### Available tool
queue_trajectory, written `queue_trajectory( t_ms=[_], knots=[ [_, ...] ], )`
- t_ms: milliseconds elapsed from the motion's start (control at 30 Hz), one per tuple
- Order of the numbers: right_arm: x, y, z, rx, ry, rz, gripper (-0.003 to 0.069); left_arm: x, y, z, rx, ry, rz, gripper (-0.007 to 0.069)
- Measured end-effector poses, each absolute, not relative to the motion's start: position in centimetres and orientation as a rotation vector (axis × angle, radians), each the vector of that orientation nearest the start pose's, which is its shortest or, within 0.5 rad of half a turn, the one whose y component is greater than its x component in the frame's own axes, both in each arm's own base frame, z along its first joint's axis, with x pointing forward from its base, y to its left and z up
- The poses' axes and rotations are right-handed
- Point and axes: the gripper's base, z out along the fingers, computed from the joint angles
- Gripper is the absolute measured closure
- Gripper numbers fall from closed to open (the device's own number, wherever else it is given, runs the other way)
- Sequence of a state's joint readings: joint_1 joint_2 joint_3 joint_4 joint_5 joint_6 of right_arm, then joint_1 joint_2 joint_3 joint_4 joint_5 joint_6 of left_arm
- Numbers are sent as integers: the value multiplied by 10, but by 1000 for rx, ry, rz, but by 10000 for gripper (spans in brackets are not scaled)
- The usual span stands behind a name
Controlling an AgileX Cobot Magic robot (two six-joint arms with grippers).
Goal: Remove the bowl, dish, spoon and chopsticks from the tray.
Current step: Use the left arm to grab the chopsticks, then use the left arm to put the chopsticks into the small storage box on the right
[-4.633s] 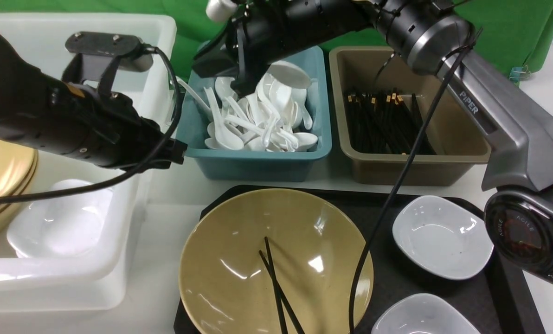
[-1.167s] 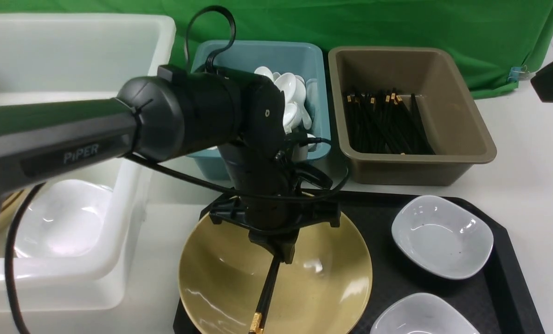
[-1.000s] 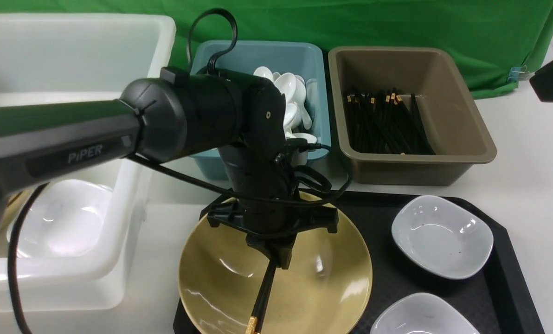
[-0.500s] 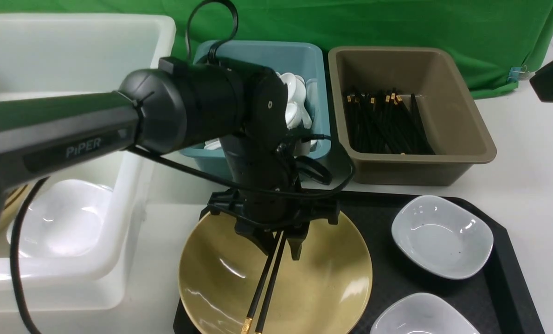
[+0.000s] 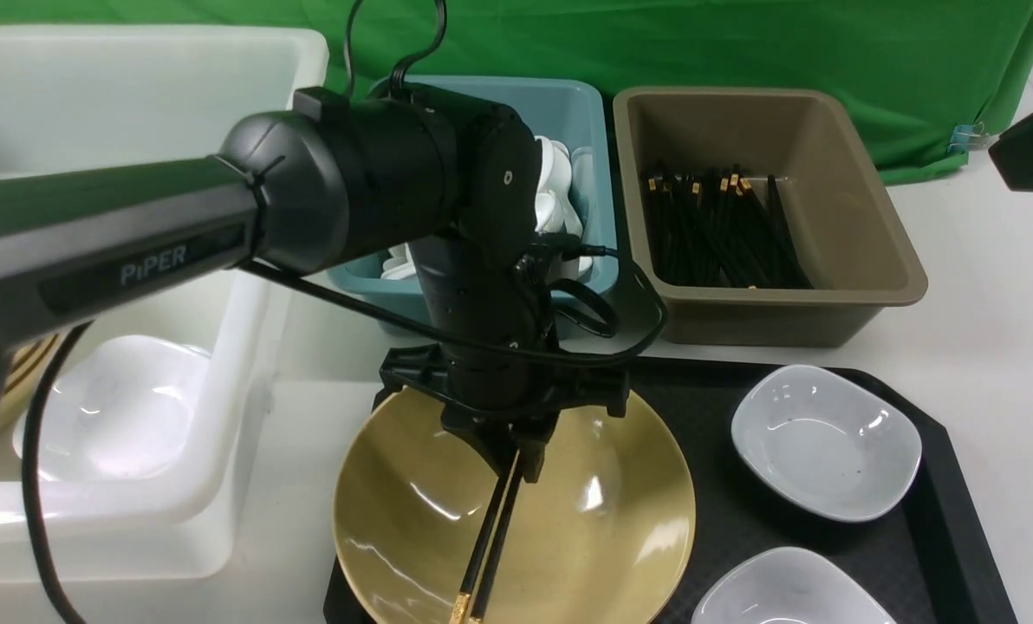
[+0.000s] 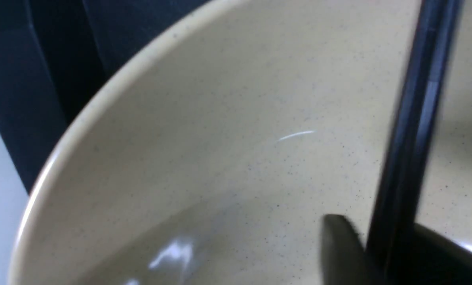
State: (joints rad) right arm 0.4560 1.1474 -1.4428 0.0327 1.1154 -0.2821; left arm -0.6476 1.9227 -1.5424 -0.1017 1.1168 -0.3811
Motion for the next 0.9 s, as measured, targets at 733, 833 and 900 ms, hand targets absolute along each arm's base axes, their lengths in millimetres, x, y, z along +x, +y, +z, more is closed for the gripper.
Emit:
queue_trajectory(
  t_ms=[733,833,900],
  knots=[
    [189,94,450,-844,2142,103,637,331,-281,330,349,2676,-676,572],
    [192,91,451,-837,2123,43,637,344,-290,347,337,2541,-733,572],
    [195,89,453,-820,2101,-6,637,356,-298,357,343,2427,-766,572]
  ],
)
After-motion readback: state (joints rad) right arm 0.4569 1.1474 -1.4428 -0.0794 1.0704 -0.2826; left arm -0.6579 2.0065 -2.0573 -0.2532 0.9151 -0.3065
